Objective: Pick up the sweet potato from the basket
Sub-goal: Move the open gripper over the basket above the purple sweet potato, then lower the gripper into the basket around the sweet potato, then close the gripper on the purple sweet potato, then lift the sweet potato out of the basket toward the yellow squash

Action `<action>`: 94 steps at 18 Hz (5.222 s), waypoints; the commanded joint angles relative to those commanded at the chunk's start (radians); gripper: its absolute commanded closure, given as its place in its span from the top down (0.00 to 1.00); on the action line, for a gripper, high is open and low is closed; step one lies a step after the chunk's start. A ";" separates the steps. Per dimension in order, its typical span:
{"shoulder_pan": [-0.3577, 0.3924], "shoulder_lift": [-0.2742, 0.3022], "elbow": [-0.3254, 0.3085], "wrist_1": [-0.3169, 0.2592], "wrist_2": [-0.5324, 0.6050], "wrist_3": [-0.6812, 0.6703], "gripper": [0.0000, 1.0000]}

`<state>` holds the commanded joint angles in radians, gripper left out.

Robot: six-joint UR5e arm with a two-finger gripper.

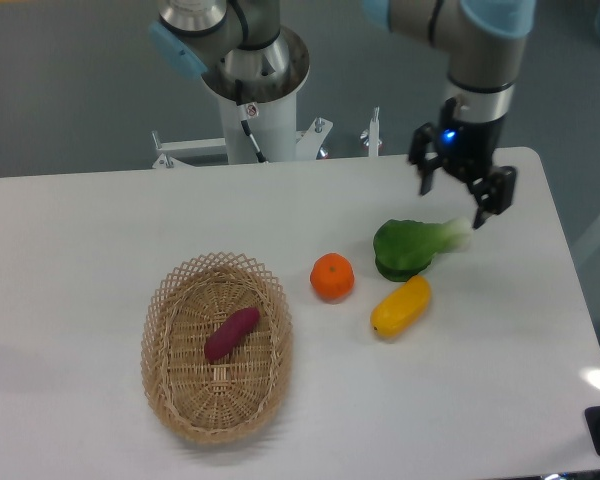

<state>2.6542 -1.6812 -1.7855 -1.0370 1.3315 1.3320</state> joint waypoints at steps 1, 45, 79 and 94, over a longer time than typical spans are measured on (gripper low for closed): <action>-0.041 -0.009 -0.003 0.006 0.000 -0.055 1.00; -0.467 -0.333 -0.023 0.258 0.141 -0.606 0.43; -0.080 -0.178 0.218 0.046 0.081 -0.272 0.36; 0.084 -0.244 0.228 0.055 0.097 -0.005 0.36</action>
<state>2.7382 -1.9251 -1.5570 -0.9818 1.4282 1.3268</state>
